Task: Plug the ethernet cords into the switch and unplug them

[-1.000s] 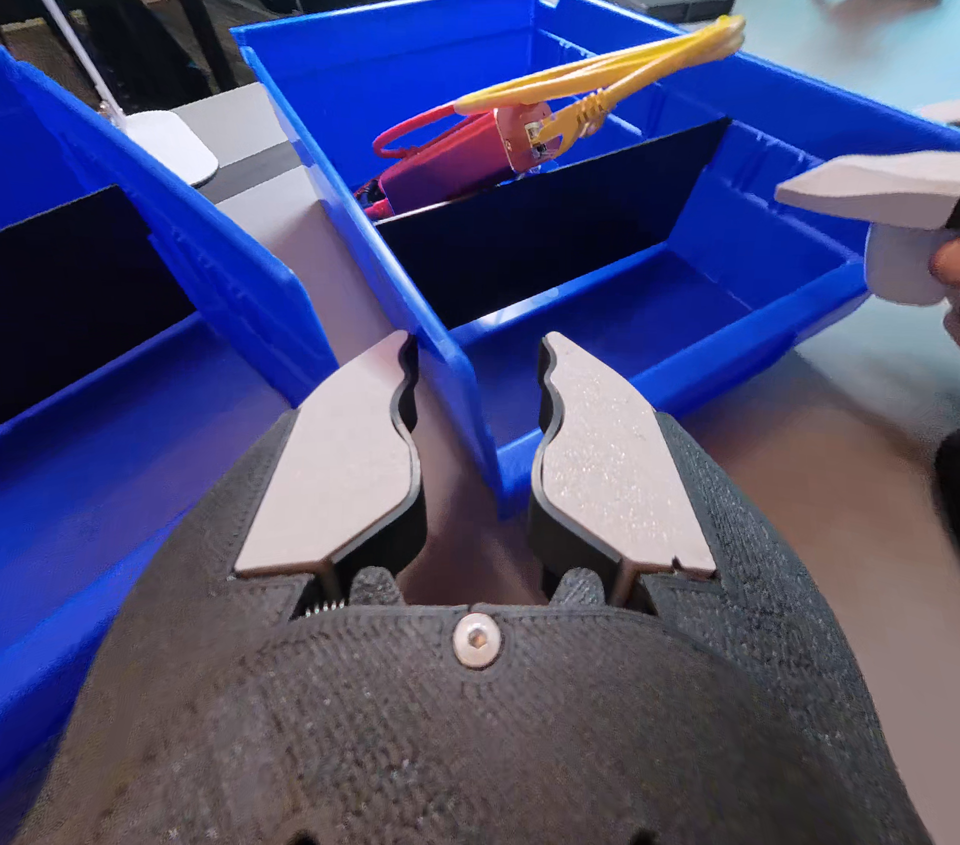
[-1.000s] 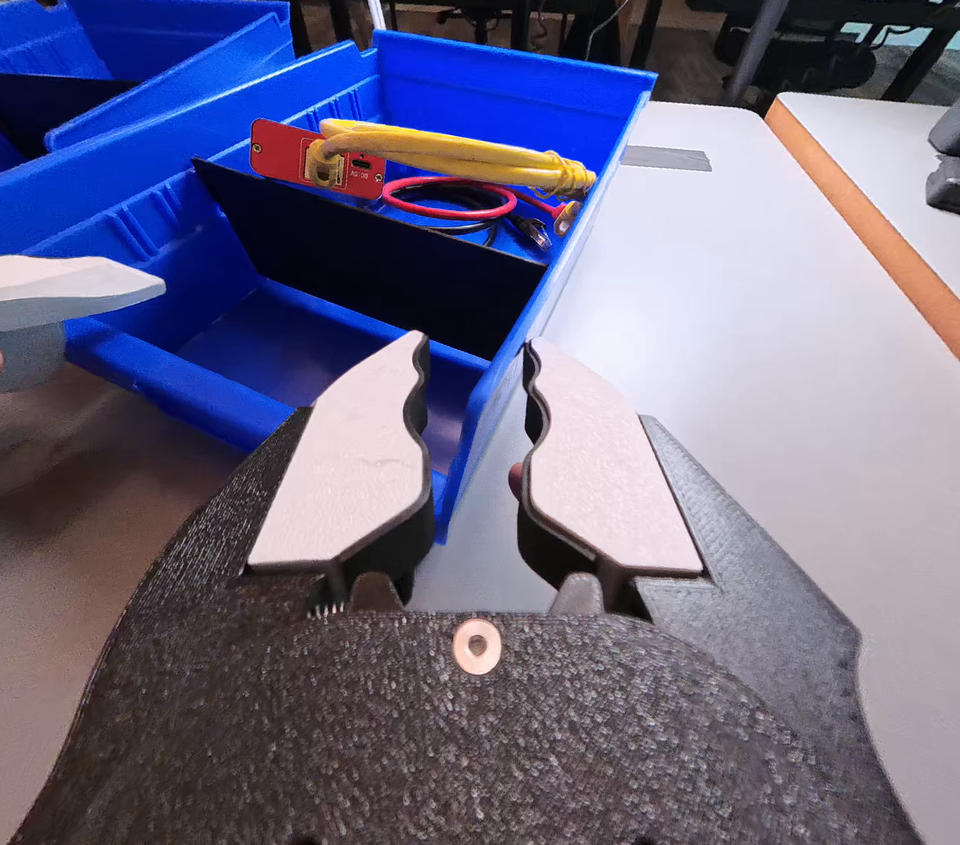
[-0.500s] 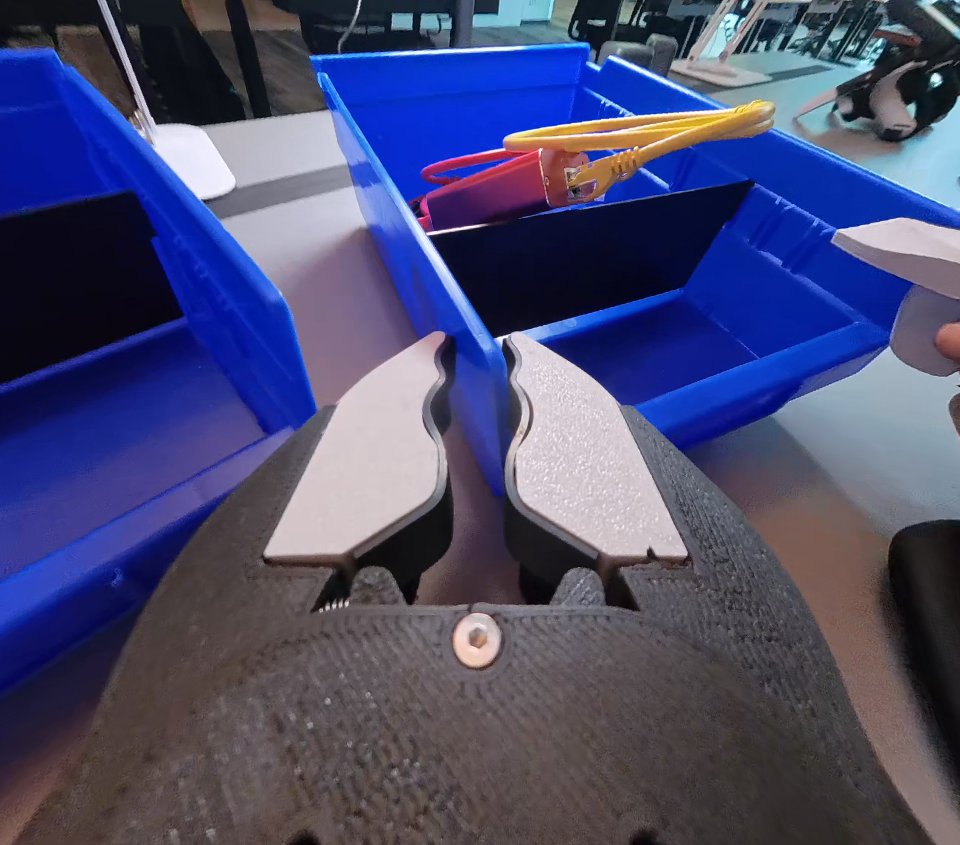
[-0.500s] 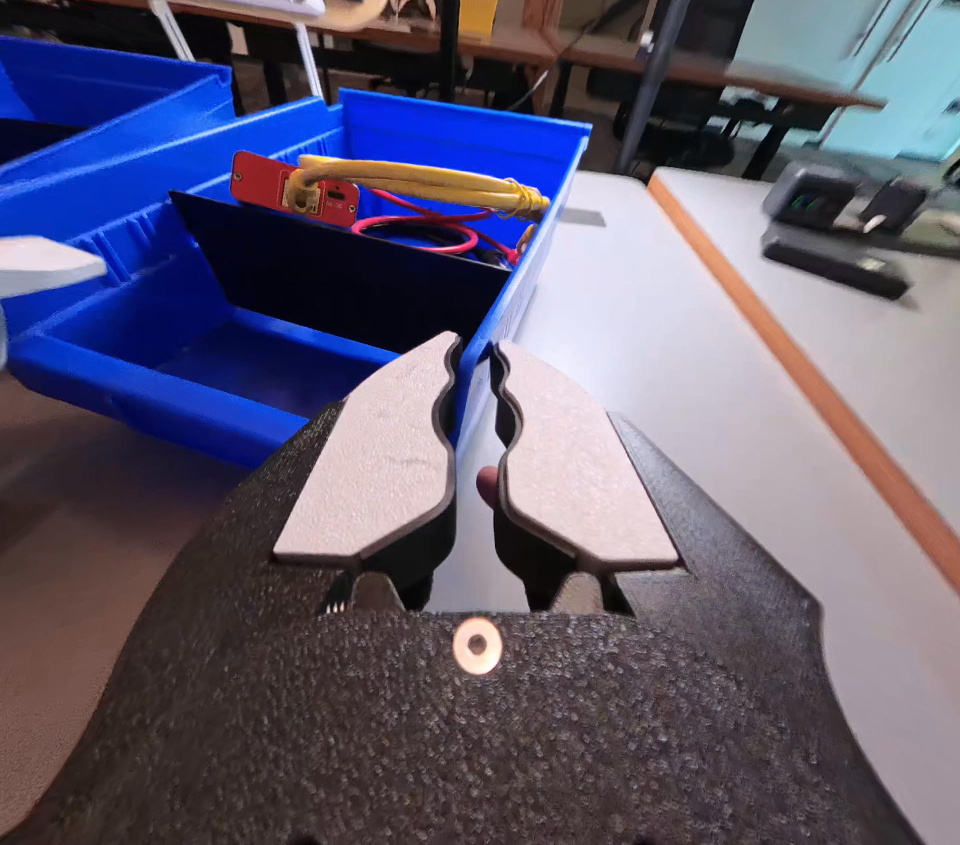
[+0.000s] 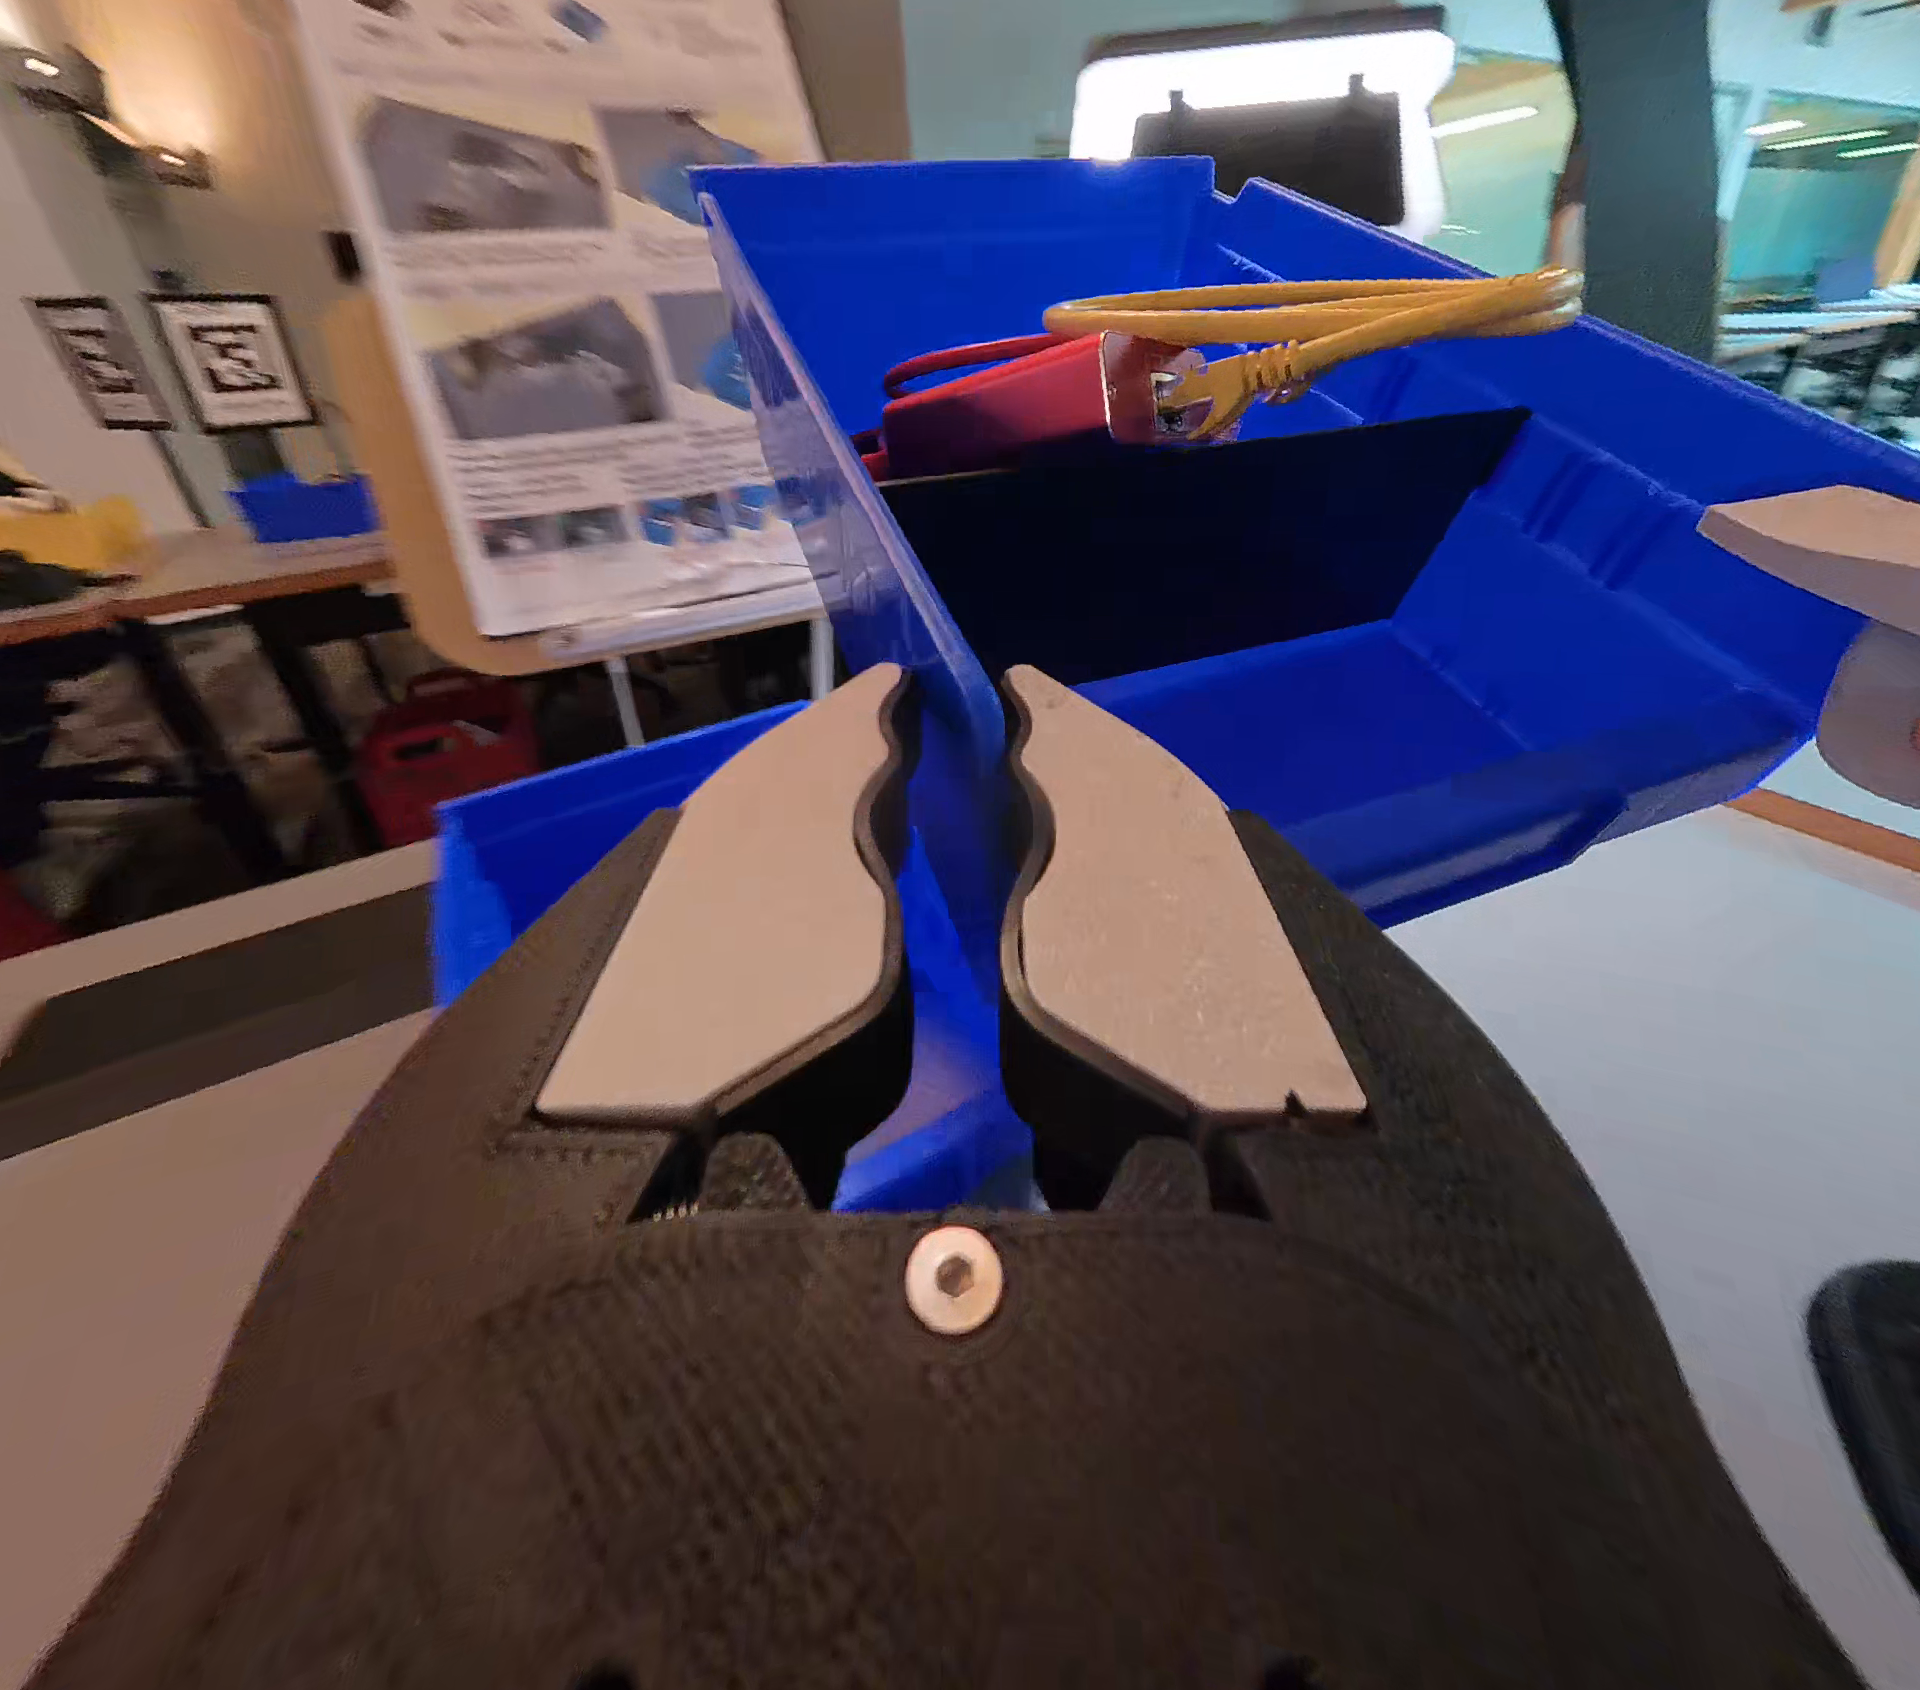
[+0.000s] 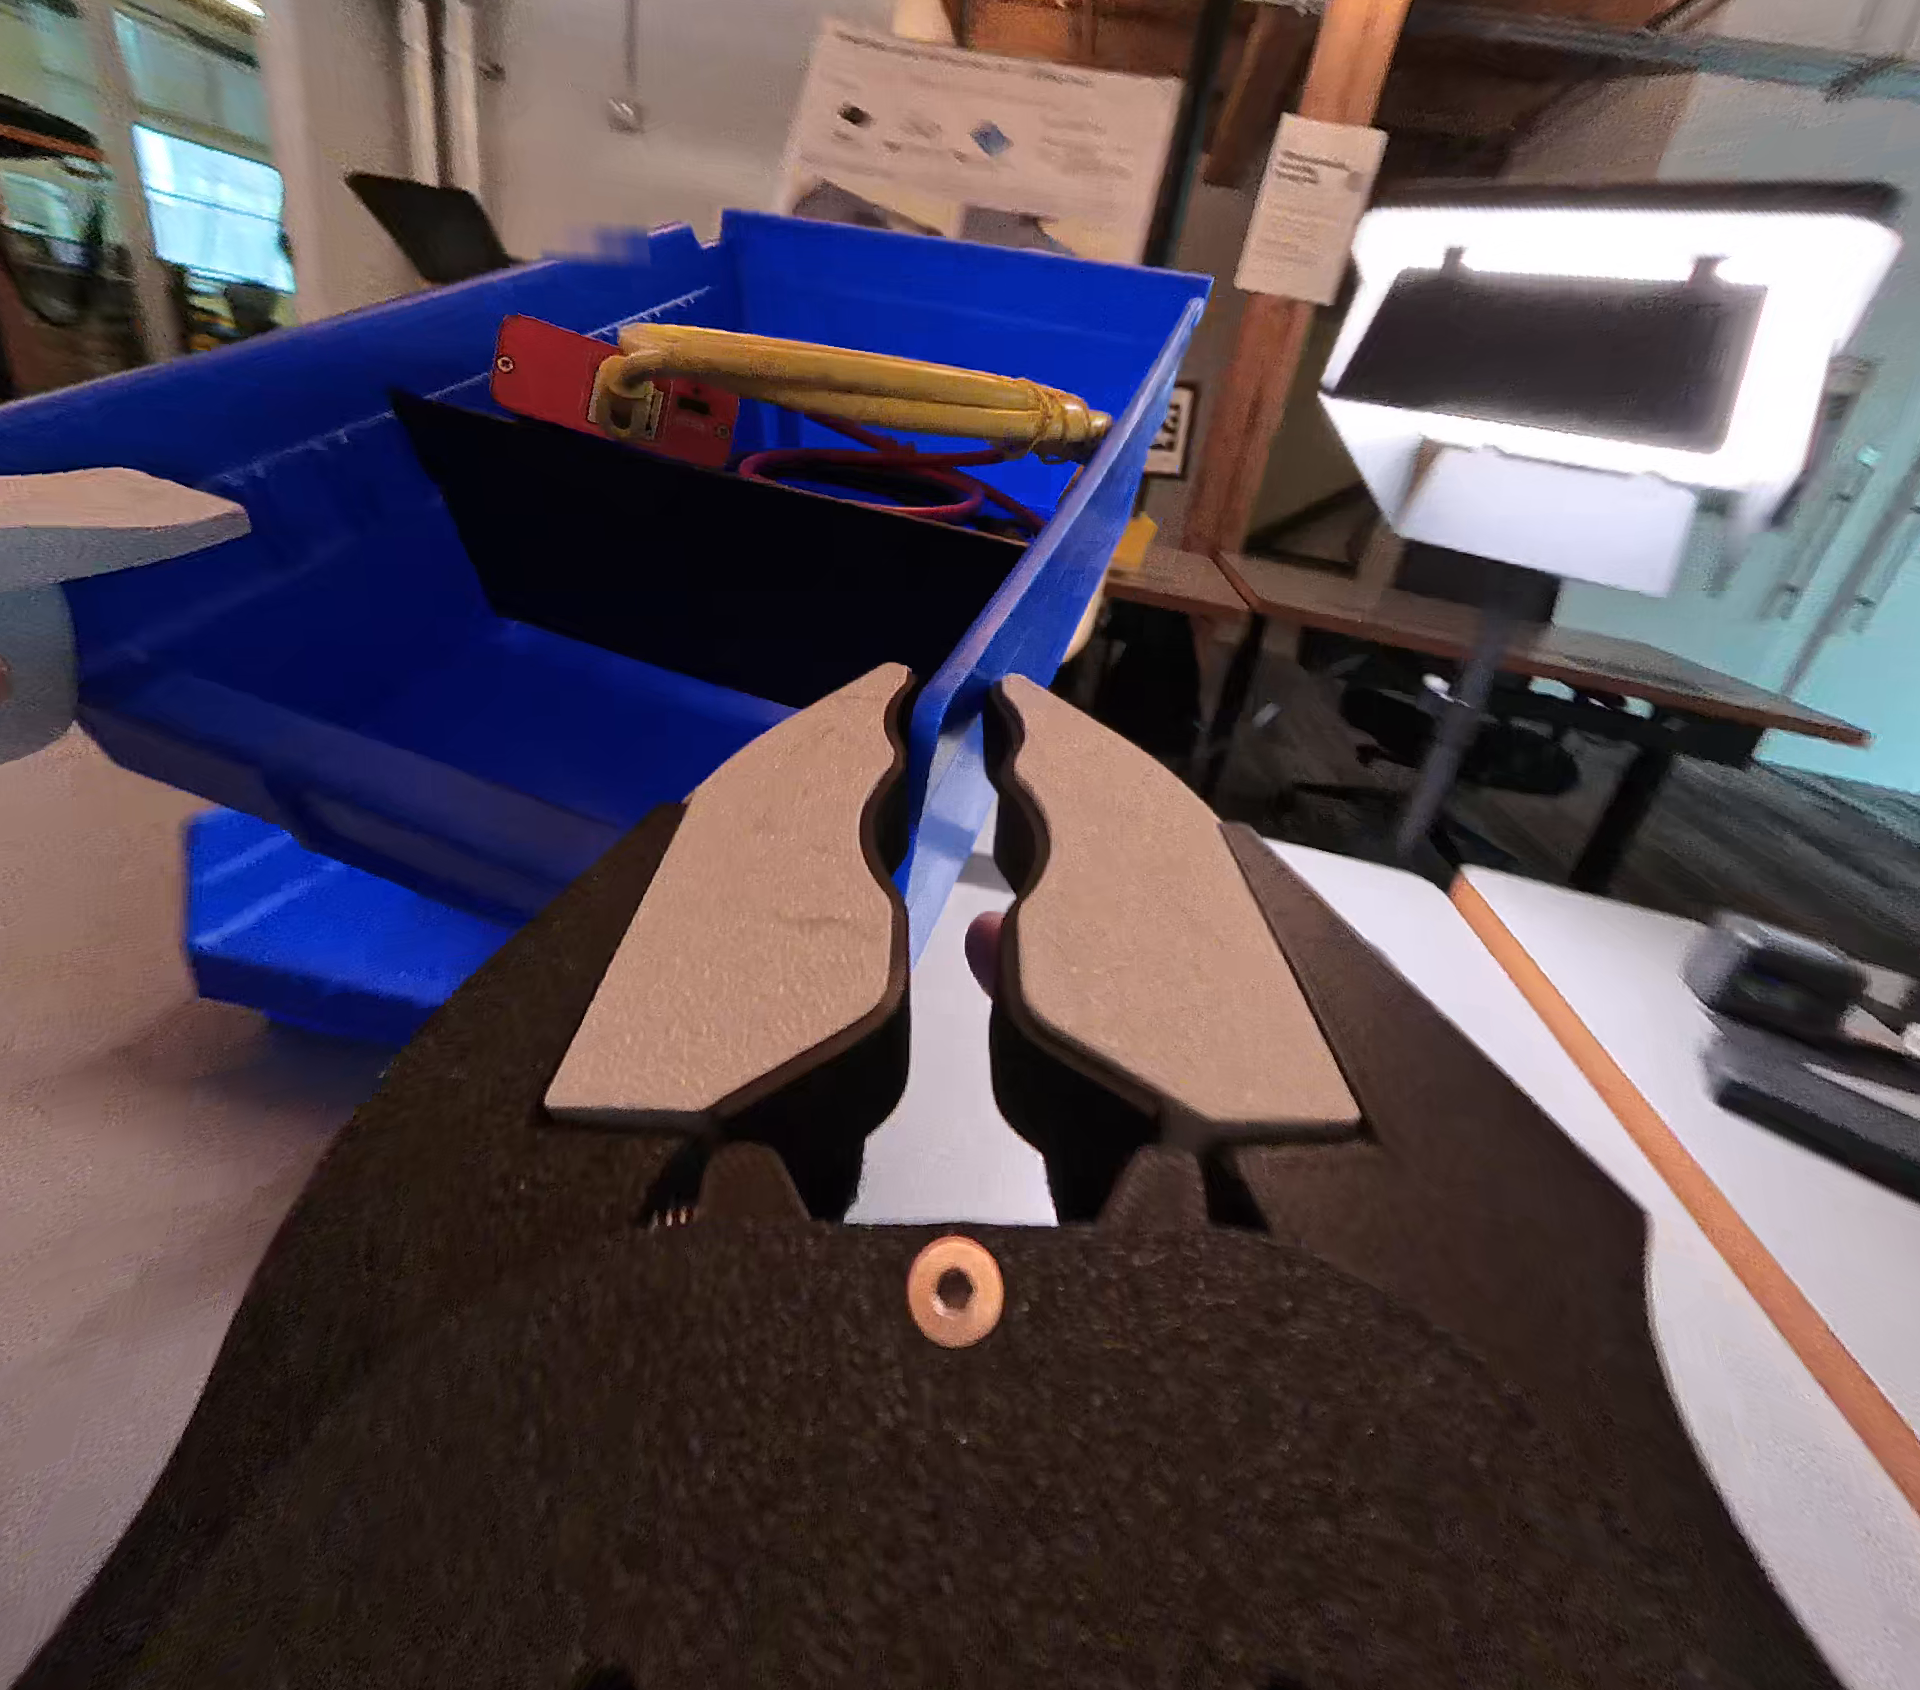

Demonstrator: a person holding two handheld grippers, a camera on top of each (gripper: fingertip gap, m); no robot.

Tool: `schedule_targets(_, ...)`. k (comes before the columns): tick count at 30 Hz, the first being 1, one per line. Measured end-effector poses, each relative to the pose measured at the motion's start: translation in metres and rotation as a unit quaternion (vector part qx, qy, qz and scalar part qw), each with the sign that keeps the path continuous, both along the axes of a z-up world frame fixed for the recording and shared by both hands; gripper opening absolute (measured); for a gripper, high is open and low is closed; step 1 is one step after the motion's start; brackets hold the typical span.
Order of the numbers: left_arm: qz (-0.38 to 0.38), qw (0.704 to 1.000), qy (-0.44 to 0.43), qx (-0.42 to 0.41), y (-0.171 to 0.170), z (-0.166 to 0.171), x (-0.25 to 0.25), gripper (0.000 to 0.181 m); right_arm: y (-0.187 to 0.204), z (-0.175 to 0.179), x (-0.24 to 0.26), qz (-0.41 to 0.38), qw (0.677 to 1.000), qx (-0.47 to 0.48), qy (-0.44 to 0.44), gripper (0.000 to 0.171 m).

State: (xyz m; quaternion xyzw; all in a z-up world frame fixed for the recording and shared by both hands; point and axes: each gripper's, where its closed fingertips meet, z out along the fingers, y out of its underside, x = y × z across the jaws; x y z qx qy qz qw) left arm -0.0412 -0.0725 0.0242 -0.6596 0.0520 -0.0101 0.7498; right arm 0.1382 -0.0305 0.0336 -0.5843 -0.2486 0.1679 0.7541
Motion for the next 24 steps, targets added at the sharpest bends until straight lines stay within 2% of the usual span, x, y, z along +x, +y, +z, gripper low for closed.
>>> schedule_targets(6,0.105,0.994,-0.011,0.019,-0.058,0.019,-0.103,0.011,-0.028,0.020,-0.112,0.105,0.994,0.009,0.005,0.012)
schedule_targets(9,0.160,0.987,-0.017,0.022,-0.086,0.017,-0.152,0.009,-0.039,0.012,-0.169,0.158,0.987,-0.016,-0.004,0.013)
schedule_targets(13,0.220,0.975,-0.033,0.002,-0.117,-0.002,-0.213,0.007,-0.056,-0.005,-0.239,0.222,0.973,-0.050,-0.030,0.015)
schedule_targets(16,0.254,0.966,-0.035,-0.023,-0.137,-0.024,-0.253,0.006,-0.068,-0.033,-0.285,0.266,0.959,-0.093,-0.044,0.016)
schedule_targets(19,0.281,0.958,-0.022,-0.056,-0.149,-0.053,-0.289,0.005,-0.081,-0.074,-0.321,0.297,0.942,-0.147,-0.060,0.018)
schedule_targets(24,0.277,0.953,-0.046,-0.113,-0.143,-0.115,-0.318,0.004,-0.078,-0.141,-0.346,0.289,0.931,-0.203,-0.093,0.018)
